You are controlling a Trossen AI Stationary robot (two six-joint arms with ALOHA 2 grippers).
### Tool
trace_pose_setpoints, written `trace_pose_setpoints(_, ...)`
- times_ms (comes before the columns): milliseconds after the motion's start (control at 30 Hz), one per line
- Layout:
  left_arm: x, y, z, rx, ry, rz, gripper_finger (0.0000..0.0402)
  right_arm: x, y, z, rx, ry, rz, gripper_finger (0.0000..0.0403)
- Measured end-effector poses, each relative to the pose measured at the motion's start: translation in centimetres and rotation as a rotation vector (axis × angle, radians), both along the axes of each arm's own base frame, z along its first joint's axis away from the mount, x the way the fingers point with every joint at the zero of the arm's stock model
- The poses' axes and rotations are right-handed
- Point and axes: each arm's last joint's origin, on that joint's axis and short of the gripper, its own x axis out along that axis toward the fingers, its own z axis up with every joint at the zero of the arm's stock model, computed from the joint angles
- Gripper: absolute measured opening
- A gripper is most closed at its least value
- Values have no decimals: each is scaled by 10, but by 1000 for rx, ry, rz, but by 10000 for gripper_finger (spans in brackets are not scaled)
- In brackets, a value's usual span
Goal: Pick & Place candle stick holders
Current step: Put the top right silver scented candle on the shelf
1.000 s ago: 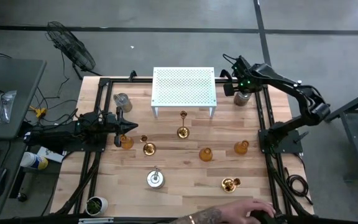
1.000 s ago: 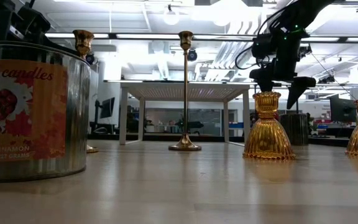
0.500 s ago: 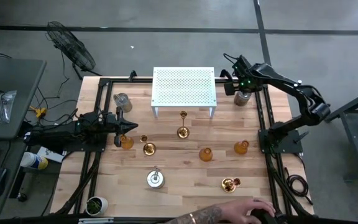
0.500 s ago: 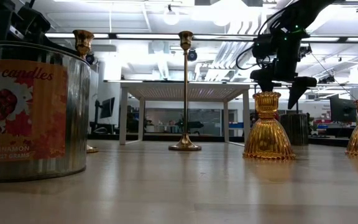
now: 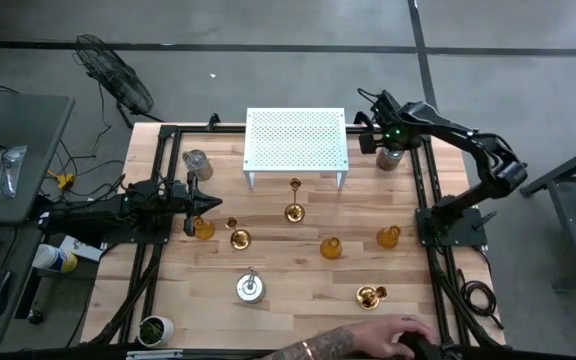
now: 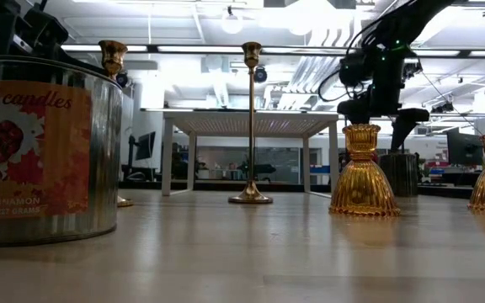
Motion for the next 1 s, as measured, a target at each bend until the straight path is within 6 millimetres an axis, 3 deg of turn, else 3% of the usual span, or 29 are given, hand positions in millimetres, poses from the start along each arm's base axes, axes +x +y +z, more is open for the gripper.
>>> trace_pose_setpoints(667,0,0,0,0,0,0,3,6,-10,-24,42,110,-3,373)
trace_pose_setpoints(800,0,0,0,0,0,0,3,6,-11,-28,53,131,-4,345)
trace_pose_setpoints(1000,0,0,0,0,0,0,3,4,-11,-29,46,171,10,267)
